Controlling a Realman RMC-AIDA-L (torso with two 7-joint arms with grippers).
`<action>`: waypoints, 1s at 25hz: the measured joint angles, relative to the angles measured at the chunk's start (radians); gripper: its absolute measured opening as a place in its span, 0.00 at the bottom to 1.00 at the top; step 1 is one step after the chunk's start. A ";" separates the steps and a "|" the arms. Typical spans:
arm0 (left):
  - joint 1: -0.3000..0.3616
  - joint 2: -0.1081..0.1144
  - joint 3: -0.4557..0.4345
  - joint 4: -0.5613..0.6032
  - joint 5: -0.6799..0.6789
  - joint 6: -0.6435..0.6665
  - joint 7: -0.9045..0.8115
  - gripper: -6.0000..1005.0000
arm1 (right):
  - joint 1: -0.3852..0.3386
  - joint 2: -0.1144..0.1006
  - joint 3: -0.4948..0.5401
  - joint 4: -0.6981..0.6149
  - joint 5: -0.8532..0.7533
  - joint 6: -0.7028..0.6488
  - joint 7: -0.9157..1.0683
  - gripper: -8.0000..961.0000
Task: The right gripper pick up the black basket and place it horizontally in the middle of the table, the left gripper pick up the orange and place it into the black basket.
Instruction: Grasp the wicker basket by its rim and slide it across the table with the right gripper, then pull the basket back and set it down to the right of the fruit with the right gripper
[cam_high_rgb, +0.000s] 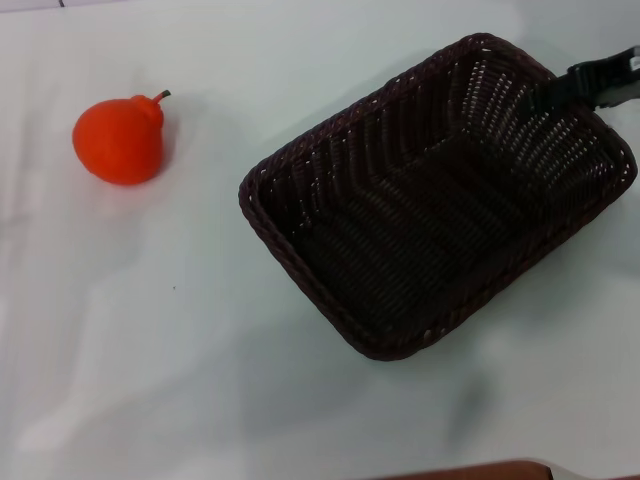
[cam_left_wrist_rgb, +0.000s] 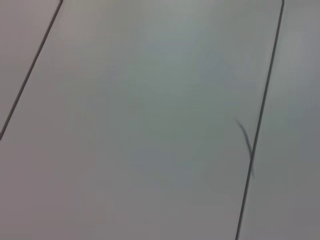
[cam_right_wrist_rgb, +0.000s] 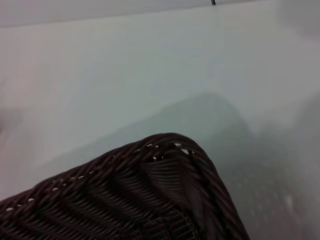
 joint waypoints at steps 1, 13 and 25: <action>0.001 0.000 0.000 0.001 0.000 0.001 0.000 0.90 | 0.002 -0.001 -0.006 0.018 0.000 -0.012 0.000 0.98; 0.016 -0.001 -0.001 0.002 -0.005 -0.007 -0.002 0.90 | 0.008 0.008 -0.037 0.031 0.006 -0.035 -0.008 0.75; 0.046 -0.001 -0.026 -0.001 -0.008 -0.017 0.000 0.89 | 0.009 0.009 -0.037 -0.001 0.003 0.004 0.074 0.25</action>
